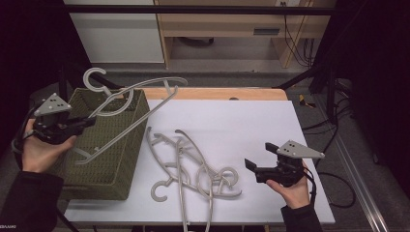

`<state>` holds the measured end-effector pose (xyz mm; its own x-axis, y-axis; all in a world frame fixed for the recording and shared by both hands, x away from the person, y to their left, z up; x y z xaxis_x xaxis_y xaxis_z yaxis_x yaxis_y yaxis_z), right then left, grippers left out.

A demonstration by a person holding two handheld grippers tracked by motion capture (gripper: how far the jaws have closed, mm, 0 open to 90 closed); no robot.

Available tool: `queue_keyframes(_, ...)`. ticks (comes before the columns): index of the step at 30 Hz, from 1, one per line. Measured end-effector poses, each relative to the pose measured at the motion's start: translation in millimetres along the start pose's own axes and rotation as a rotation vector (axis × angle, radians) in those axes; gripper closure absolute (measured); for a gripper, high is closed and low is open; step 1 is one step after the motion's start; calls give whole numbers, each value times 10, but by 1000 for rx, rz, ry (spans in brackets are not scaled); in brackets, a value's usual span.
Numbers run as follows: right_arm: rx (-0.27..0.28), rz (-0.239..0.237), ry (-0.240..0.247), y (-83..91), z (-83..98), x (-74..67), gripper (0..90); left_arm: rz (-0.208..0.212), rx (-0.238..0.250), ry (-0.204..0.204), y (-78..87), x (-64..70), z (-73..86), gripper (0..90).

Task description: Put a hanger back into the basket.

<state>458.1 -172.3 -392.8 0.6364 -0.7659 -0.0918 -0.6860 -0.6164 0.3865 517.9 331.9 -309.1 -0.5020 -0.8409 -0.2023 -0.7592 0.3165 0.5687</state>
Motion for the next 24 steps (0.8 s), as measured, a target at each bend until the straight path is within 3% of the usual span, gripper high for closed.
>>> queue_keyframes(10,-3,2,-5,-20,6,-2,91,-42,3,33,92,-405,288,815)
queue_keyframes(18,-13,-2,2,-36,20,-4,85,-68,-22,23,128,-582,518,815)
queue_keyframes(24,-12,2,-6,-51,25,0,85,-88,-29,45,120,-716,651,816)
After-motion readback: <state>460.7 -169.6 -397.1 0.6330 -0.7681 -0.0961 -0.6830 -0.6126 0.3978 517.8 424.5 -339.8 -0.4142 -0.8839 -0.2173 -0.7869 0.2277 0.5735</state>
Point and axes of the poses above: each handheld gripper's, and its own axes: y roughly backward along the jaws, z roughly out of its underside, x roughly to its right, the point moved 7 cm from there along -y, roughly forward along the jaws, and after that the axes turned 2 degrees about -z, right-handed, at the moved point
